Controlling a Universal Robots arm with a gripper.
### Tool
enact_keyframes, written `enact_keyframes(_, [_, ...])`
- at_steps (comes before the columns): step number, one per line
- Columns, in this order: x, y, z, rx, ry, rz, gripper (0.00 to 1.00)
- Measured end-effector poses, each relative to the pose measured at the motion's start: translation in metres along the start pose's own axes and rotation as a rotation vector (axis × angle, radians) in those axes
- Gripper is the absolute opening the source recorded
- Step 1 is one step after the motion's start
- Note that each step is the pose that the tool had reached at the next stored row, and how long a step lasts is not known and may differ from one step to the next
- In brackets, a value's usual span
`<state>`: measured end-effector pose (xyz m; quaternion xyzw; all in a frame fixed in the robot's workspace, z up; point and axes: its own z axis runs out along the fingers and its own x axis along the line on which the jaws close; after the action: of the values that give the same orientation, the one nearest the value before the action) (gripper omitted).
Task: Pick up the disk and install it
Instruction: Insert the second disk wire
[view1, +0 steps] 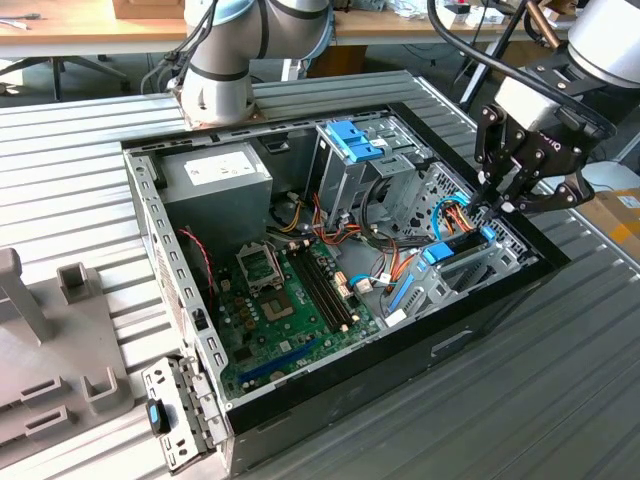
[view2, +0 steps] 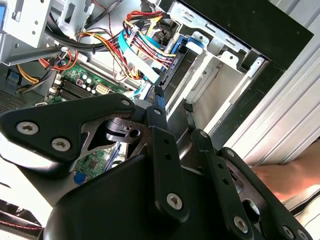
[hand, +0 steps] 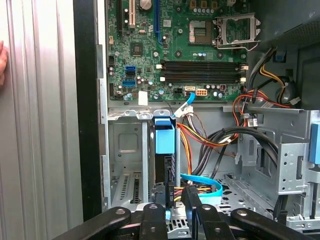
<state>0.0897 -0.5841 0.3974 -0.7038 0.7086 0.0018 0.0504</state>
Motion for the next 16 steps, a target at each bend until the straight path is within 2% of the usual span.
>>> enact_keyframes(8, [-0.0019, 0.0000, 0.0002, 0.0000, -0.0001, 0.000, 0.30])
enact_keyframes(13, [-0.0103, 0.0001, 0.0016, 0.0000, -0.0006, 0.000, 0.30])
enact_keyframes(16, [-0.0104, 0.0001, 0.0014, 0.0000, -0.0002, 0.000, 0.30])
